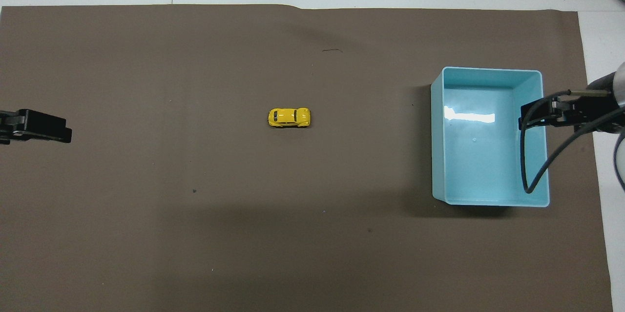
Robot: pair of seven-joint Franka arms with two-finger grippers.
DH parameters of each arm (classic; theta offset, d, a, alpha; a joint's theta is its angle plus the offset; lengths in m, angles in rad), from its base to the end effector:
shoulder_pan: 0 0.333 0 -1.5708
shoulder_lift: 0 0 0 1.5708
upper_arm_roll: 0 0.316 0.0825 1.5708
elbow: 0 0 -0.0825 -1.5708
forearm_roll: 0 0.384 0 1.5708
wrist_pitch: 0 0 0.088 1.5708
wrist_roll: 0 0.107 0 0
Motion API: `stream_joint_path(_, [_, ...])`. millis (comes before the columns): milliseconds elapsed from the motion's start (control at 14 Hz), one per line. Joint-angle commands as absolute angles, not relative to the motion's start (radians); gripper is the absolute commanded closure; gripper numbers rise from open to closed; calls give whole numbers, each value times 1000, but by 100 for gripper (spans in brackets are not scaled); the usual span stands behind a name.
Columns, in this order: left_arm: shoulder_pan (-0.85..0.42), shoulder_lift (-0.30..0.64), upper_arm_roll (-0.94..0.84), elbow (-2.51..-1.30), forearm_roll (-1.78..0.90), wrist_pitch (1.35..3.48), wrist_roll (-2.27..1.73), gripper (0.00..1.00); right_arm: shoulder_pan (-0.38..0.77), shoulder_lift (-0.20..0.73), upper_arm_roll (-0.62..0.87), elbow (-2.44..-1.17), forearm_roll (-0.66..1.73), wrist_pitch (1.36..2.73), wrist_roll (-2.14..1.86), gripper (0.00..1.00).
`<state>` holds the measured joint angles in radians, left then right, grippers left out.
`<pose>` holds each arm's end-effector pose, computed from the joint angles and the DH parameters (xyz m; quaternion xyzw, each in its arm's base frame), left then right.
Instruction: Wind up and store yellow beetle car
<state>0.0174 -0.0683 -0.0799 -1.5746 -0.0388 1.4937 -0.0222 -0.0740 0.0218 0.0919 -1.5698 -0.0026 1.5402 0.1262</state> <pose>0.5239 -0.0388 0.6528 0.9996 -0.0214 -0.0071 0.0163 0.5573 0.0091 0.6103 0.9982 -0.0541 -0.0256 0.0021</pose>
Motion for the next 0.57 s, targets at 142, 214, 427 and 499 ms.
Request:
stream_joint_path(142, [18, -92, -90, -1595, -34, 1477, -80, 0, -89, 18, 97, -1563, 6, 1532, 104, 0])
stream_joint_path(214, [17, -94, -91, -1598, -34, 1474, -100, 0, -89, 18, 97, -1563, 6, 1532, 104, 0])
stream_joint_path(427, [14, -95, -101, -1601, -34, 1476, -138, 0, -89, 18, 97, -1563, 6, 1531, 103, 0])
stream_joint_path(499, [14, -94, -101, -1601, -37, 1482, -165, 0, -89, 18, 97, -1563, 6, 1532, 103, 0])
